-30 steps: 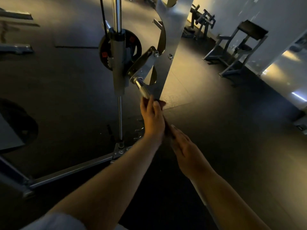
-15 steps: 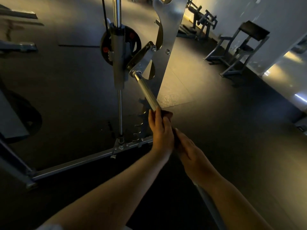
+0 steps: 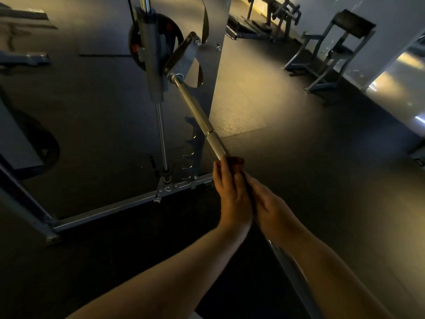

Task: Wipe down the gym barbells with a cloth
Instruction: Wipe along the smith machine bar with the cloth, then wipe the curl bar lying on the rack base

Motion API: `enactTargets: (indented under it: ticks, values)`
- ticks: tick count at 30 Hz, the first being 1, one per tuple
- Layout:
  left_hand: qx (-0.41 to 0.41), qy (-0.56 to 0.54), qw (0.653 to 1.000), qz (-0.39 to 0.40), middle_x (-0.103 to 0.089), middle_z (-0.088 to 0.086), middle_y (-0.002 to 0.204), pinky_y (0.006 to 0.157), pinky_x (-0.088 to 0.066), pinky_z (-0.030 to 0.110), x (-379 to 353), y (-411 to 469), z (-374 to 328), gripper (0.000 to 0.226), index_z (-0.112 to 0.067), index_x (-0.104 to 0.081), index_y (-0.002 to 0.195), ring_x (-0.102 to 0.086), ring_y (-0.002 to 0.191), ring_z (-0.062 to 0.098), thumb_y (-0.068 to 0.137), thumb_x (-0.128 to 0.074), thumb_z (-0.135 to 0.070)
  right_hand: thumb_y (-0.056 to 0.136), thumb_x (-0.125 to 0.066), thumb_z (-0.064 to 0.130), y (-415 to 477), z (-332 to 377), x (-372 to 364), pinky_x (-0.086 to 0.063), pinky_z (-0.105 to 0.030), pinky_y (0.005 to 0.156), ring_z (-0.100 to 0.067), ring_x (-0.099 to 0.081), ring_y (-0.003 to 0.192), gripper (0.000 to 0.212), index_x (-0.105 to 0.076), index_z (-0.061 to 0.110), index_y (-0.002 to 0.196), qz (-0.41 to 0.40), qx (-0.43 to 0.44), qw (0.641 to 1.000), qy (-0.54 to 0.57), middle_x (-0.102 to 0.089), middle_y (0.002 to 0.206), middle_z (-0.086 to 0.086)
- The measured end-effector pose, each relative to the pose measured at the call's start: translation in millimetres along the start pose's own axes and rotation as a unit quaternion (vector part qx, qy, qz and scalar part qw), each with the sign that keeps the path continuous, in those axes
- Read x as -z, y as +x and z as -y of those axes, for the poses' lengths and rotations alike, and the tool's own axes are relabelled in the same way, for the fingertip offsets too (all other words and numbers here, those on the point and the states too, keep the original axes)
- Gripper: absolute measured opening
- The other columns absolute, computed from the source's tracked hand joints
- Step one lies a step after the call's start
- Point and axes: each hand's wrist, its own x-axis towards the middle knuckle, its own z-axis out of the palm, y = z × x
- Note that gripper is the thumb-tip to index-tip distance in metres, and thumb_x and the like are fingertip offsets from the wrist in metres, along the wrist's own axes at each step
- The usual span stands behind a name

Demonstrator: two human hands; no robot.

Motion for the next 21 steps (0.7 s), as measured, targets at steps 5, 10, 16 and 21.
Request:
enactTargets:
  ticks: [5, 10, 16, 21]
  values:
    - [0.004, 0.024, 1.0, 0.004, -0.006, -0.015, 0.164, 0.102, -0.033, 0.016, 0.1, 6.5, -8.4, 0.052, -0.04, -0.021, 0.159, -0.023, 0.143, 0.009, 0.111, -0.035, -0.026, 0.109, -0.037, 0.013, -31.4, -6.1, 2.5, -0.041, 0.0, 0.09, 0.028, -0.048, 0.112, 0.05, -0.031, 0.046, 0.144, -0.004, -0.016, 1.0, 0.005, -0.046, 0.127, 0.032]
    - [0.006, 0.011, 0.999, -0.03, -0.011, -0.015, 0.163, 0.118, -0.032, 0.035, -7.9, -6.0, -4.6, 0.051, -0.041, -0.025, 0.158, -0.027, 0.146, 0.014, 0.111, -0.037, -0.025, 0.11, -0.036, 0.02, -50.8, -10.6, -2.0, -0.046, -0.002, 0.081, 0.022, -0.056, 0.1, 0.045, -0.033, 0.032, 0.153, -0.037, -0.019, 0.999, 0.016, -0.055, 0.122, 0.022]
    - [0.04, 0.0, 0.998, 0.049, -0.035, -0.037, 0.127, 0.081, -0.051, 0.007, -5.8, -94.7, 8.4, 0.053, -0.041, -0.032, 0.153, -0.054, 0.1, -0.022, 0.107, -0.049, -0.024, 0.11, -0.035, 0.032, -74.3, -3.1, -4.8, -0.054, -0.019, 0.081, 0.005, -0.066, 0.1, 0.024, -0.055, 0.041, 0.119, -0.066, -0.045, 0.993, 0.086, -0.067, 0.114, 0.011]
    - [0.058, 0.153, 0.971, 0.172, -0.057, -0.019, 0.124, 0.077, -0.057, 0.019, 38.0, -126.4, -12.2, 0.037, -0.048, -0.052, 0.13, -0.064, 0.108, 0.004, 0.103, -0.057, -0.023, 0.105, -0.047, 0.031, -93.2, 13.1, -25.8, -0.05, -0.023, 0.098, 0.001, -0.056, 0.121, 0.03, -0.054, 0.025, 0.133, -0.115, 0.007, 0.992, -0.057, -0.052, 0.133, 0.018]
